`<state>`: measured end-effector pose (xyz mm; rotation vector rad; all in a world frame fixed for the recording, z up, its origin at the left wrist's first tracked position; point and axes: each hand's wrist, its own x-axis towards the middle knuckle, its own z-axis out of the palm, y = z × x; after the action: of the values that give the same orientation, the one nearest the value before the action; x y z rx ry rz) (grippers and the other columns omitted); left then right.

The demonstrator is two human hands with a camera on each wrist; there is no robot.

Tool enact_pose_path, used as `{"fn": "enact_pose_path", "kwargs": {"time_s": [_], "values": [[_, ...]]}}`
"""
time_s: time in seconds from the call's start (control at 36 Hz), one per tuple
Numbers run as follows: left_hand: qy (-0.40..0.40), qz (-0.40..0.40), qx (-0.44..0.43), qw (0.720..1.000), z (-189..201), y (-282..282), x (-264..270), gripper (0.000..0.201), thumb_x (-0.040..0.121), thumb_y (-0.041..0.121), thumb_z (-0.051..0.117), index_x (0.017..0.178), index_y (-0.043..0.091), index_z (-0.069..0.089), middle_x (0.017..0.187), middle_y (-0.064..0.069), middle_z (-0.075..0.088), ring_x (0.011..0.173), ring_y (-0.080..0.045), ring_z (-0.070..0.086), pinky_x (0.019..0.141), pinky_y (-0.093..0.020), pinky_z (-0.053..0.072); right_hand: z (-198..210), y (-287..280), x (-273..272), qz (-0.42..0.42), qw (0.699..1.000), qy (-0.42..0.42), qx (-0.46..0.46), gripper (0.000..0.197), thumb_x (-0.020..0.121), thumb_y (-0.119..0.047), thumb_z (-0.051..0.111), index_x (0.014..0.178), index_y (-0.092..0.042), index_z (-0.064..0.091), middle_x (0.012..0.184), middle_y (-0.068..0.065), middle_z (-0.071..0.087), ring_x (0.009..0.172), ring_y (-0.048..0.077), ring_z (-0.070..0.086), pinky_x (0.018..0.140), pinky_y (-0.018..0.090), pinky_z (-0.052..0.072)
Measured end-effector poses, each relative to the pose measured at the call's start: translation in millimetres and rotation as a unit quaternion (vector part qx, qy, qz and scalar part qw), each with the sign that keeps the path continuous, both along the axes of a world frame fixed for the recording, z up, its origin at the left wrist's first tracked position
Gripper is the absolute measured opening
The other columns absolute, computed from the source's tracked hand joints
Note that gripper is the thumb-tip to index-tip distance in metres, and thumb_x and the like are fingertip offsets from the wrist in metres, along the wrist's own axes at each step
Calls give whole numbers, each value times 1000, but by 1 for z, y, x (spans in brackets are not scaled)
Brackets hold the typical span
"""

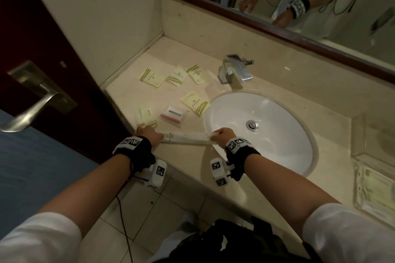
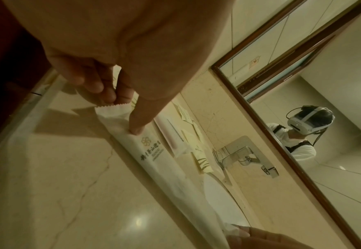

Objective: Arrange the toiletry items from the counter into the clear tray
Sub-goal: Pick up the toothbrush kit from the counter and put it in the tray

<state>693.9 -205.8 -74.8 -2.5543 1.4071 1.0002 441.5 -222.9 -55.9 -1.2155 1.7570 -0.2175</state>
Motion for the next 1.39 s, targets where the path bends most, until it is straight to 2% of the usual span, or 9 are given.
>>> {"fn": "enact_pose_path", "kwargs": {"time_s": [0.11, 0.22, 0.39, 0.47, 0.64, 0.81, 0.97, 1.11, 1.39], "values": [[26, 23, -12, 999, -2, 1, 3, 49, 87, 41, 57, 121, 6, 55, 129, -19, 52, 119, -37, 49, 96, -37, 40, -5, 0, -2, -36, 999, -37, 1, 18, 80, -12, 66, 65, -20, 59, 69, -1, 56, 72, 20, 53, 68, 30, 45], [156, 84, -51, 983, -7, 1, 5, 29, 90, 26, 55, 109, 3, 54, 116, -17, 56, 107, -33, 53, 98, -42, 45, -7, 1, -6, -71, 992, -104, -2, 14, 77, -11, 69, 67, -16, 61, 66, 3, 54, 59, 18, 47, 55, 28, 40], [314, 124, -75, 938, 1, -9, 3, 15, 83, 16, 60, 72, 6, 55, 78, -13, 56, 76, -25, 55, 65, -33, 39, 7, 7, -22, -170, 946, -275, 35, 9, 90, -6, 56, 84, -12, 58, 85, 6, 61, 77, 17, 61, 68, 27, 52], [428, 187, -72, 881, 17, -12, -14, 11, 92, 5, 51, 84, 7, 58, 76, -8, 67, 64, -15, 66, 47, -19, 45, 14, 9, -35, -219, 914, -340, 31, 5, 91, -5, 54, 89, -9, 56, 87, 8, 61, 76, 20, 61, 62, 27, 54], [556, 218, -50, 800, 42, -22, -53, 14, 94, 2, 46, 106, 8, 49, 102, -15, 60, 86, -25, 64, 58, -22, 55, 22, 16, -70, -263, 883, -388, 0, 5, 92, -10, 55, 91, -14, 57, 85, 4, 59, 74, 16, 59, 58, 22, 49], [574, 180, -27, 798, 53, -30, -99, 26, 91, 6, 46, 117, 6, 52, 107, -17, 60, 85, -26, 65, 61, -22, 58, 30, 30, -110, -254, 869, -424, -30, 12, 90, -7, 58, 100, -13, 59, 83, 2, 57, 73, 12, 56, 61, 20, 47], [588, 167, -37, 791, 66, -27, -156, 4, 93, 11, 51, 94, 10, 55, 98, -15, 59, 81, -26, 62, 58, -21, 57, 33, 49, -156, -259, 868, -417, -78, 15, 88, 0, 60, 98, -10, 58, 81, 4, 57, 71, 14, 55, 65, 21, 49], [568, 88, -35, 817, 68, -21, -211, 4, 94, 10, 51, 95, 11, 55, 95, -10, 60, 83, -19, 62, 63, -19, 58, 32, 67, -207, -308, 851, -412, -103, 11, 86, 2, 61, 93, -6, 58, 78, 7, 58, 67, 14, 56, 61, 18, 51], [576, 38, 1, 817, 68, 8, -357, 7, 96, 11, 50, 98, 7, 56, 94, -10, 63, 79, -15, 66, 65, -15, 57, 35, 122, -344, -376, 822, -407, -130, 6, 88, 0, 60, 92, -4, 58, 75, 7, 57, 64, 14, 54, 56, 17, 50]]}}
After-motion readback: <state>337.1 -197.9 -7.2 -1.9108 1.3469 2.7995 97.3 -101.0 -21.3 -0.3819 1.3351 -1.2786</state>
